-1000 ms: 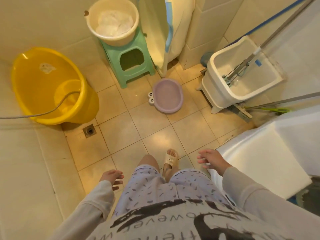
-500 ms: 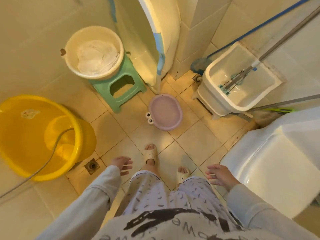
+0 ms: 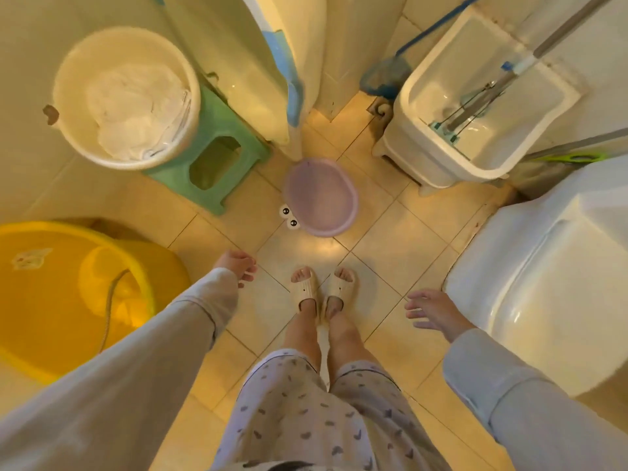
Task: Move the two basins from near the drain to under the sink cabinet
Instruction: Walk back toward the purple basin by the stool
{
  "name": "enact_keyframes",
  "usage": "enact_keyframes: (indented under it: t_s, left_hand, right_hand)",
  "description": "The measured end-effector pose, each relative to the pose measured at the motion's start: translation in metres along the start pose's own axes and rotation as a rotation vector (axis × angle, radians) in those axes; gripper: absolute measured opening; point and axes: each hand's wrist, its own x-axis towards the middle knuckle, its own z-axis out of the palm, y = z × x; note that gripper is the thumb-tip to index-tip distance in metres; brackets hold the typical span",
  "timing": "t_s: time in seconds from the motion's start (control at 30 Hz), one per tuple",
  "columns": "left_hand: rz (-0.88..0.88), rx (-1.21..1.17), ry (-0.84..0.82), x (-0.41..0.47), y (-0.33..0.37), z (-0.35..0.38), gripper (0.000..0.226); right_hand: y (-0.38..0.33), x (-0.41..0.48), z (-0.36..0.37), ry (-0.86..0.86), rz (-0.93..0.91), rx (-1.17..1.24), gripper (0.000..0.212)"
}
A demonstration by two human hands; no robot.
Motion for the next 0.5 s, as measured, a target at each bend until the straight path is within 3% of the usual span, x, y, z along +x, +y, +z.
enact_keyframes:
  t_s: [0.33,0.5]
  left_hand:
    - [-0.024,0.006,-0.030,0.170,0.008,0.067,0.016]
    - [0.048,0.078,0.028,0.301,0.017,0.108,0.011]
  right_hand:
    - [-0.036,0.180,0.062,-0.068,0.011,-0.034,0.013]
    - [-0.056,0.299,0.114,-0.104,0.042,0.181,0.014]
